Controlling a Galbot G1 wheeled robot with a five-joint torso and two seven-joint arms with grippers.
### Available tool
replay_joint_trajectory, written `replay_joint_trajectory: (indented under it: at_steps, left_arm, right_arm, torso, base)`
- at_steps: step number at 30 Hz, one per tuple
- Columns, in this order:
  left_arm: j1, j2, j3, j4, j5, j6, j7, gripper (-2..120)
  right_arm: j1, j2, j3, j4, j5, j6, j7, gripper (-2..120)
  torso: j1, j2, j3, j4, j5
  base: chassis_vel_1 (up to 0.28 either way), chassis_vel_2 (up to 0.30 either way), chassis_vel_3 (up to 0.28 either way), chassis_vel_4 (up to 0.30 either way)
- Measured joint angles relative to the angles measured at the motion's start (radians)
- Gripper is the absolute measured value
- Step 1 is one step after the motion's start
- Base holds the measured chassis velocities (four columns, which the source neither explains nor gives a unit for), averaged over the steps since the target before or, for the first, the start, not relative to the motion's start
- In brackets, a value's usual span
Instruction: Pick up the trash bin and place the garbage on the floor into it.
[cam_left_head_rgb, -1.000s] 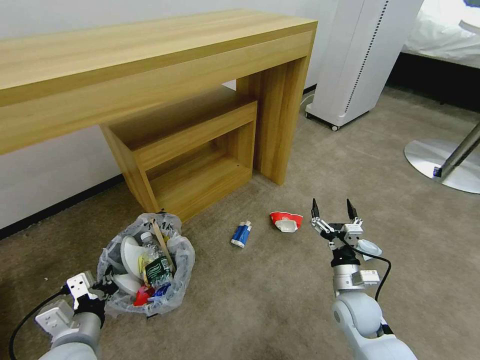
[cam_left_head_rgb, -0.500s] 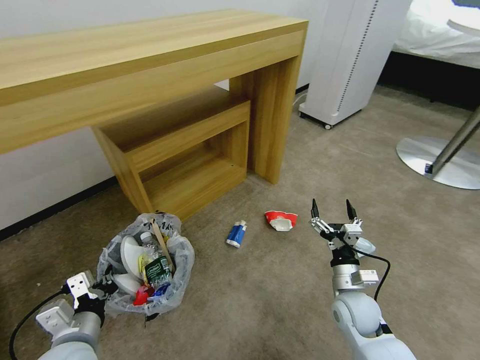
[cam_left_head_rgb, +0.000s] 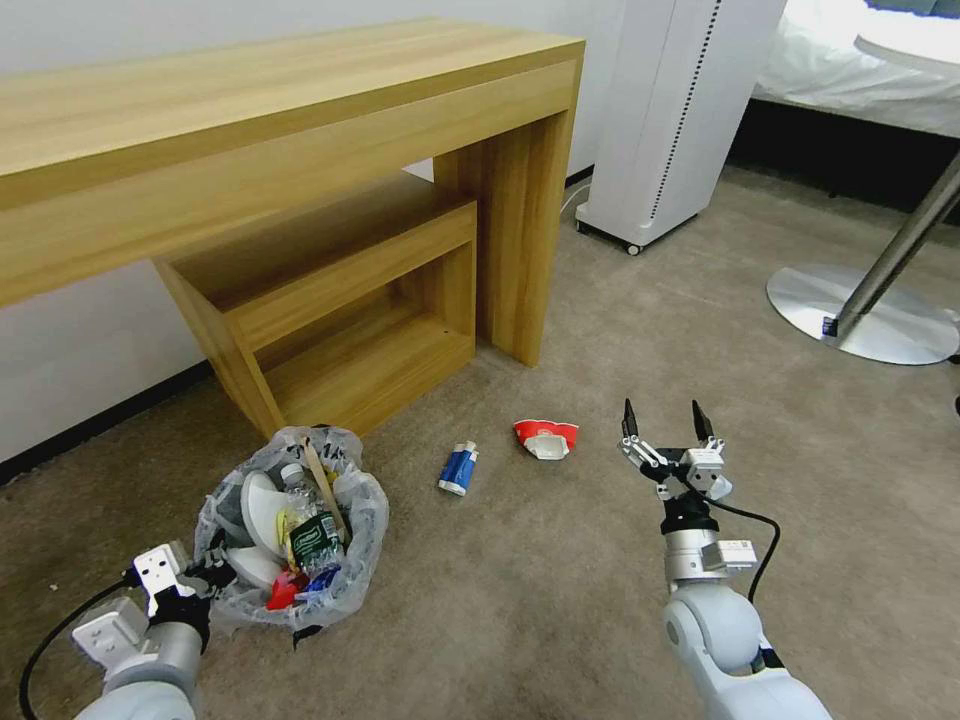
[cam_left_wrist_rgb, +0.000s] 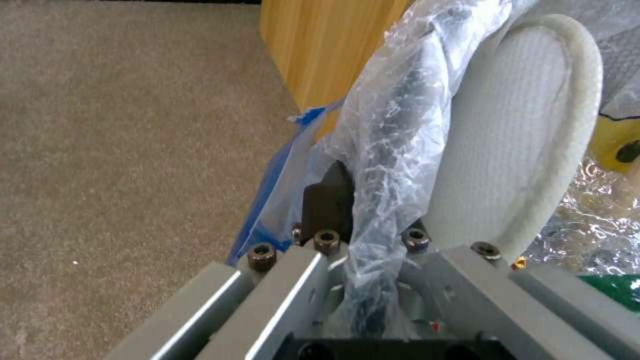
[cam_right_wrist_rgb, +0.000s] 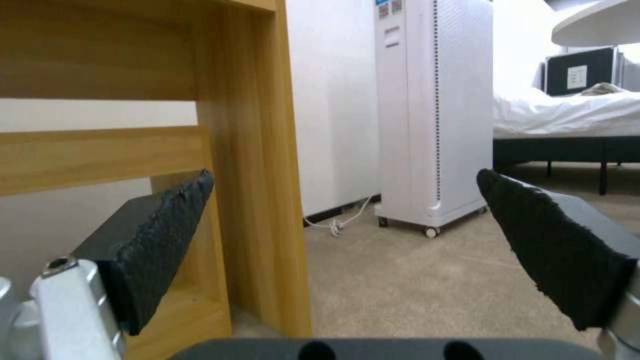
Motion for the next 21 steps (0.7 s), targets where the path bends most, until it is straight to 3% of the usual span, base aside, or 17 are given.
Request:
replay_joint_trajectory:
  at_steps: [13,21]
  left_arm:
    - [0.006,-0.008,0.001,-0.002,0.003,-0.007,0.000,0]
    - [0.011,-0.012,0.001,-0.007,0.008,-0.008,0.000,0]
  right_arm:
    - [-0.004,-0.001,-0.001,-0.001,-0.015,0.000,-0.002,100]
    - [-0.003,-0.001,-0.006,-0.002,-0.018,0.004,-0.003,100]
  torso:
    - [0.000,0.000,0.000,0.0000,0.0000]
    - [0.000,0.000,0.000,0.0000,0.0000]
  base:
    - [0.000,0.000,0.000,0.000]
    - [-0.073,0.070,0.071,-0.066]
